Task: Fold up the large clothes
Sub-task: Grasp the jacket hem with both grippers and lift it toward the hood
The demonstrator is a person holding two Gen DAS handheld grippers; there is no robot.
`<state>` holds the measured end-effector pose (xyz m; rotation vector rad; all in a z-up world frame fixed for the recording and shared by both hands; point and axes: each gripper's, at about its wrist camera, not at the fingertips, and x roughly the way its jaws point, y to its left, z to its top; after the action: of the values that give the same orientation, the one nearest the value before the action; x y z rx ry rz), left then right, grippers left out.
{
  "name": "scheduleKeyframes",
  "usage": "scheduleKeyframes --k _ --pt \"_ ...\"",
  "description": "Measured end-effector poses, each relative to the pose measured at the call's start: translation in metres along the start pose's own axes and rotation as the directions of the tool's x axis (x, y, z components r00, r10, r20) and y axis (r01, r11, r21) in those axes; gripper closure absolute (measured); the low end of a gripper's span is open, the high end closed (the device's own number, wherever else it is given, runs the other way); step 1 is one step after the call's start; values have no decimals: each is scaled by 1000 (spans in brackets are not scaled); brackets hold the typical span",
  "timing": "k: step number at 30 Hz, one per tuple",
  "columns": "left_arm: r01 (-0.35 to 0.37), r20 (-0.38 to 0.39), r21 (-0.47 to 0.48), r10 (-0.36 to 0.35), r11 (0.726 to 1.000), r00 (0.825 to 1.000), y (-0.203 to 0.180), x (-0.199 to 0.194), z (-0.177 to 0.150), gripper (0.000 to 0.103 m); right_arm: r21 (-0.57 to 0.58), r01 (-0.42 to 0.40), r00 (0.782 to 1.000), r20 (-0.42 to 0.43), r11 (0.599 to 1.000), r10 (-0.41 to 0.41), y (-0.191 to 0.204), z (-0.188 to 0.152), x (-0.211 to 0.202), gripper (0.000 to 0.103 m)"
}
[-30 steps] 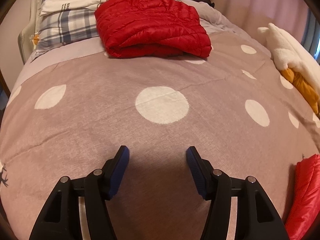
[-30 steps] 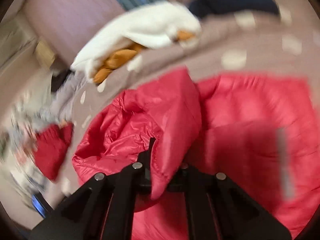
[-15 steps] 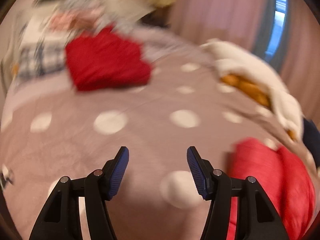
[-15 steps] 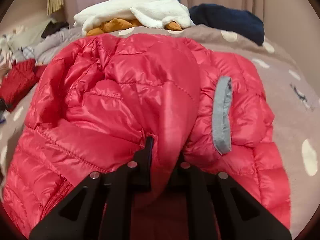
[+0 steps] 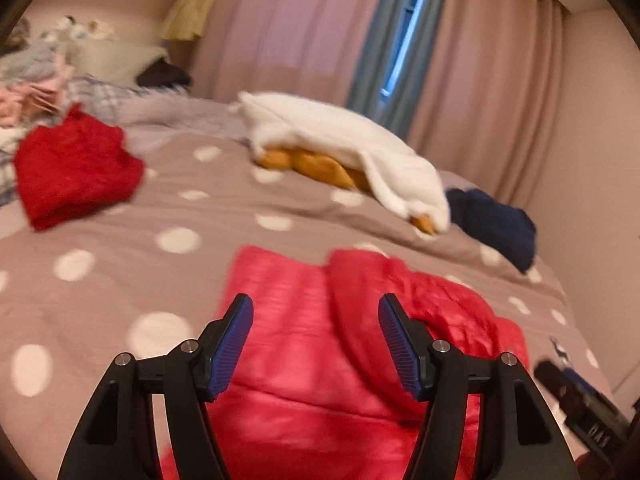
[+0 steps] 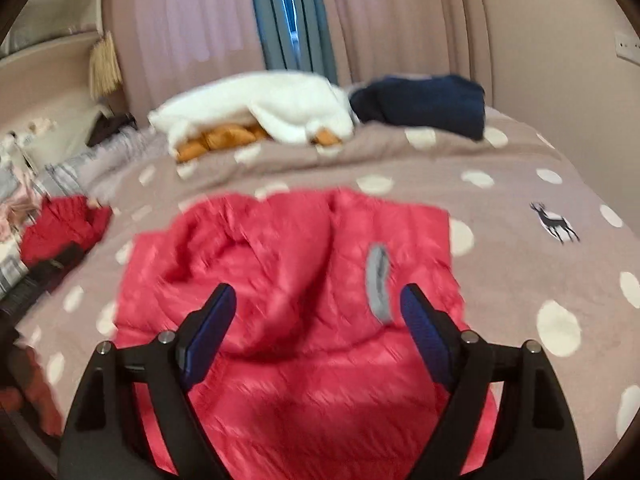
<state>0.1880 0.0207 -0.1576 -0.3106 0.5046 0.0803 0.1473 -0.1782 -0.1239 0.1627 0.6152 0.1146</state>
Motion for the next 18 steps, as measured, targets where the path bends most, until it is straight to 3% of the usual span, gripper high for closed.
scheduleKeyframes --k 3,4,6,9,12,18 --pt "54 -162 29 -49 998 986 -7 40 -14 39 0 -76 996 38 997 76 3 1 18 68" --pt "64 -216 56 -51 996 975 -9 59 -25 39 -21 -55 998 -8 998 55 4 -3 37 89" --pt "35 -262 142 3 989 965 -13 83 -44 39 -5 -53 993 -108 999 52 1 -19 68 88" --pt "-12 -248 229 70 973 966 -23 93 -60 39 16 -64 973 -220 998 66 -7 -55 108 90" --pt "-26 -238 250 87 968 967 -27 92 -62 39 59 -83 971 -221 995 94 -13 -50 105 89" --pt "9 -249 201 43 980 968 -14 91 -59 39 107 -119 967 -212 987 140 -21 -53 105 88"
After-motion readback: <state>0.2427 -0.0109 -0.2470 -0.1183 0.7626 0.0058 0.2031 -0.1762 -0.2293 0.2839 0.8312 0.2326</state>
